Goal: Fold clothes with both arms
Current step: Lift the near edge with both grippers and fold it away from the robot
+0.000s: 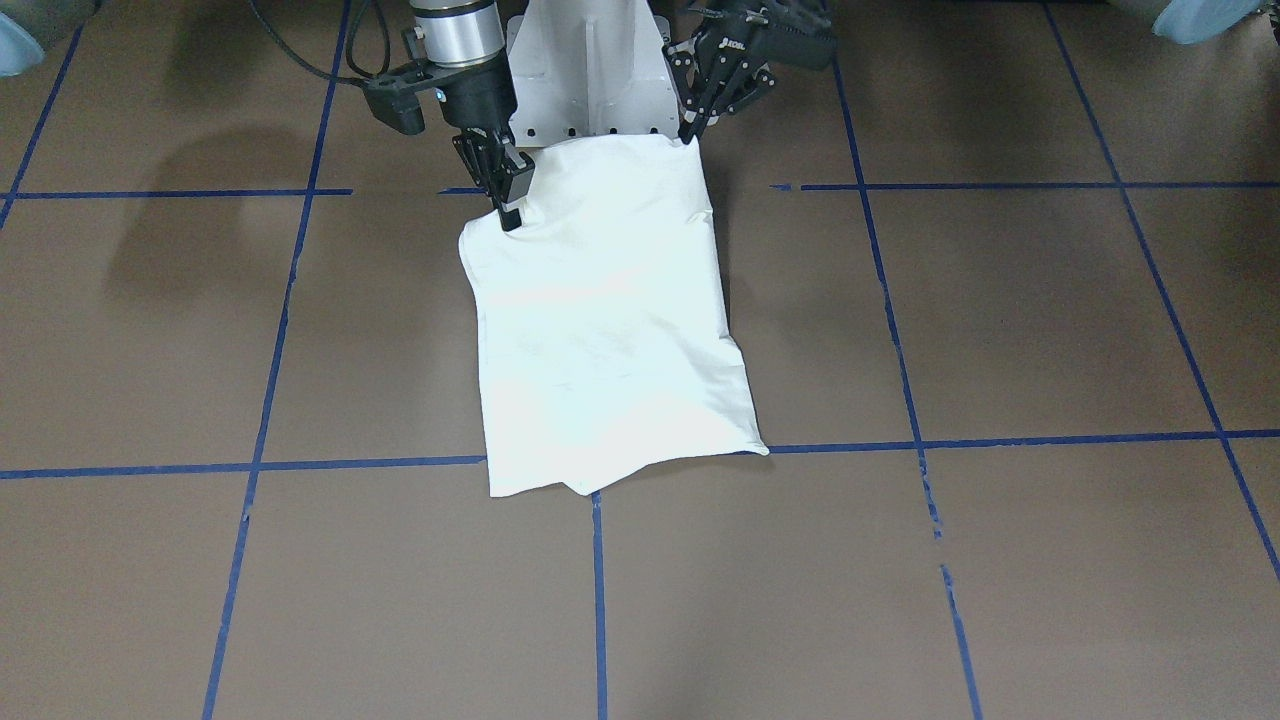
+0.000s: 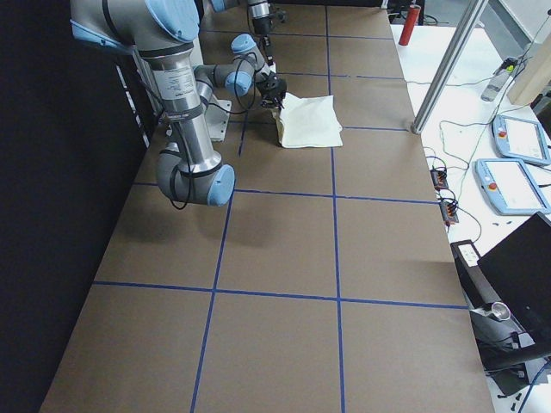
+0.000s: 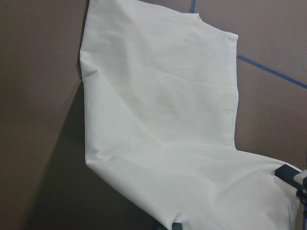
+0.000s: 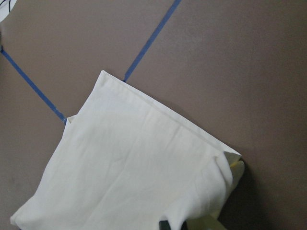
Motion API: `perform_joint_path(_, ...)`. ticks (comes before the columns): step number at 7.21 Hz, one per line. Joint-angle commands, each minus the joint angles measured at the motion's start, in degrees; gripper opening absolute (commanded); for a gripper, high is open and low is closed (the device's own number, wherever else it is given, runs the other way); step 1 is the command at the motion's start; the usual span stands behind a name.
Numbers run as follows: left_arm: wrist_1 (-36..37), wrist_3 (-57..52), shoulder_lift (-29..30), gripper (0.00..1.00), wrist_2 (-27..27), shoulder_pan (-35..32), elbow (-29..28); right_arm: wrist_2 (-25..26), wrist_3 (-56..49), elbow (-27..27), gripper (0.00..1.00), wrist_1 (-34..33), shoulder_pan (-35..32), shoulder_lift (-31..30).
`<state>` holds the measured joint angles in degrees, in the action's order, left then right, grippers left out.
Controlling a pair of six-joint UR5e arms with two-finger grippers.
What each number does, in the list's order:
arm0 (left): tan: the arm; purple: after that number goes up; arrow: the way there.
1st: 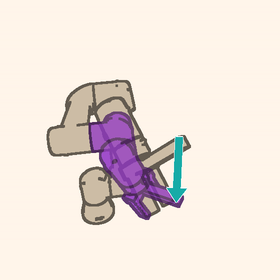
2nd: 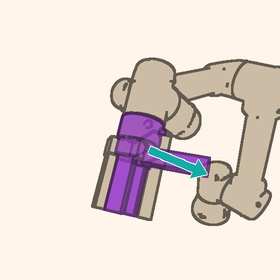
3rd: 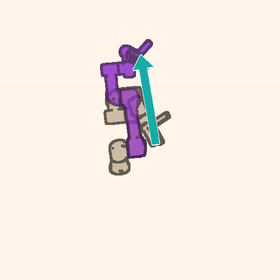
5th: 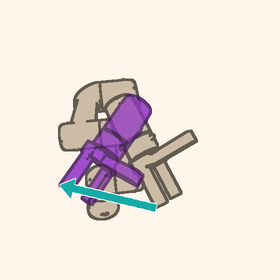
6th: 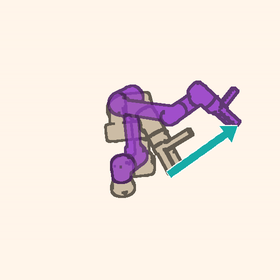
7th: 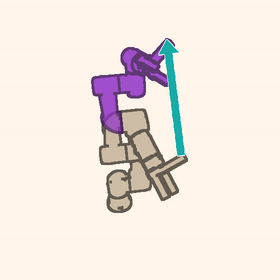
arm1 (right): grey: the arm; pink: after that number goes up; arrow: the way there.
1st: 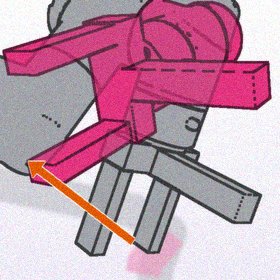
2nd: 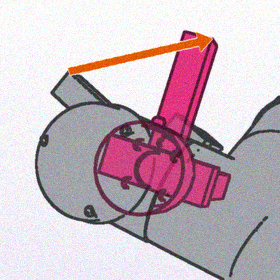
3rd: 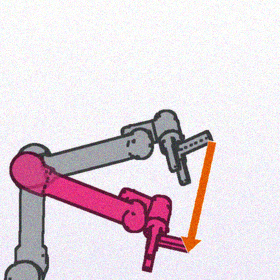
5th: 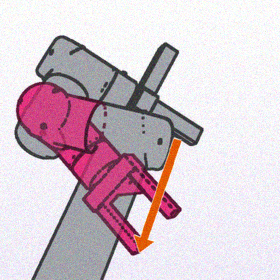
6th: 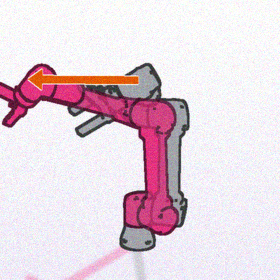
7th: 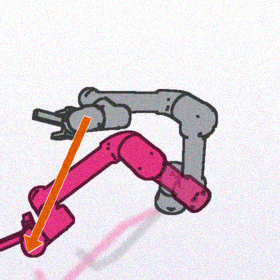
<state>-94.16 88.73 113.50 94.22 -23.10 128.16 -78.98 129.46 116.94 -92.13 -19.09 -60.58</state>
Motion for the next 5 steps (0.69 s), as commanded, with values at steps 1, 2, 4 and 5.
perform_joint_path(1,0.0,-5.2,4.0,0.00,0.2,-5.4,-6.6,-0.3,-2.3,-7.6,0.00,-0.1,-4.4,5.4)
perform_joint_path(2,-0.1,-6.5,5.1,0.00,0.3,-7.2,-8.8,-0.6,-3.1,-10.7,0.00,0.4,-5.9,6.8)
perform_joint_path(4,-0.2,-7.7,6.6,0.00,2.3,-9.2,-12.6,-2.1,-4.7,-22.6,0.00,10.3,-8.8,9.7)
perform_joint_path(5,-0.8,-7.7,8.5,0.00,2.0,-9.6,-16.8,-2.4,-5.4,-27.9,0.00,13.2,-9.9,11.7)
